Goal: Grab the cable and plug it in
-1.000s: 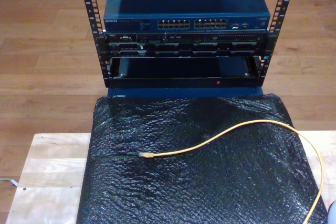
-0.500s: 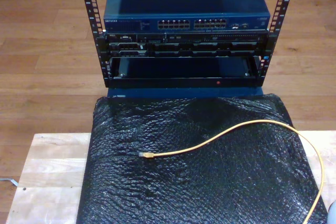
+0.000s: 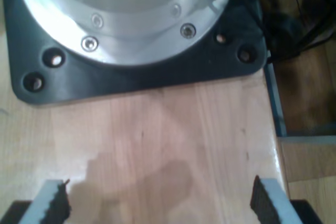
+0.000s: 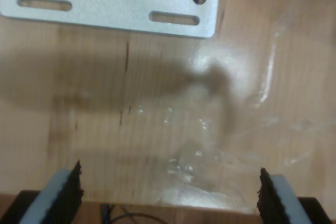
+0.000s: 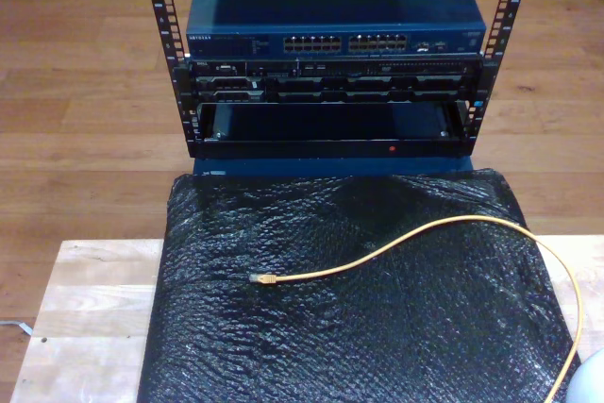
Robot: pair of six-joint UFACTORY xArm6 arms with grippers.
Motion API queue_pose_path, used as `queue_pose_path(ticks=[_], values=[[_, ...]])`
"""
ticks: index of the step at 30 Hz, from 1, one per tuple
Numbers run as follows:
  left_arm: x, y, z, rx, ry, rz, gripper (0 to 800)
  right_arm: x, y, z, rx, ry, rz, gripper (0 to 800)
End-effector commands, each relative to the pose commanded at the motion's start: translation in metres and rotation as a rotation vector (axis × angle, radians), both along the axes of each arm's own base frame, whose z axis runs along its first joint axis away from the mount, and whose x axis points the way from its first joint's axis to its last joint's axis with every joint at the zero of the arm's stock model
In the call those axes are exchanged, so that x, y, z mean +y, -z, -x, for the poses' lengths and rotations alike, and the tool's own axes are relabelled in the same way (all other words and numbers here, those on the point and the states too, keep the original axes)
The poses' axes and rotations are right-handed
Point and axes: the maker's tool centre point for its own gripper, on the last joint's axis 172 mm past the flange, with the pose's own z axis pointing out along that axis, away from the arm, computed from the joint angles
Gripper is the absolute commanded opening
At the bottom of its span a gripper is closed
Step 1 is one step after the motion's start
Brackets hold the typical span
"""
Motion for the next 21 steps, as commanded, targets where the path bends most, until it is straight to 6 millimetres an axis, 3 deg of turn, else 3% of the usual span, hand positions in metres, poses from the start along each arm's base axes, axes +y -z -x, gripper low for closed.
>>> queue_pose_path(ticks=[8, 15, 21], values=[[0.004, -0.025, 0.001, 0.009, 0.003, 0.039, 800, -0.026, -0.049, -0.005, 0.021, 0.094, 0.000, 797], [0.023, -0.046, -0.005, 0.002, -0.002, 0.004, 800, -0.040, -0.081, -0.009, 0.048, 0.177, -0.048, 797], [0.028, -0.077, -0.038, -0.058, 0.010, 0.028, 800, -0.059, -0.107, -0.015, 0.077, 0.258, -0.067, 797]])
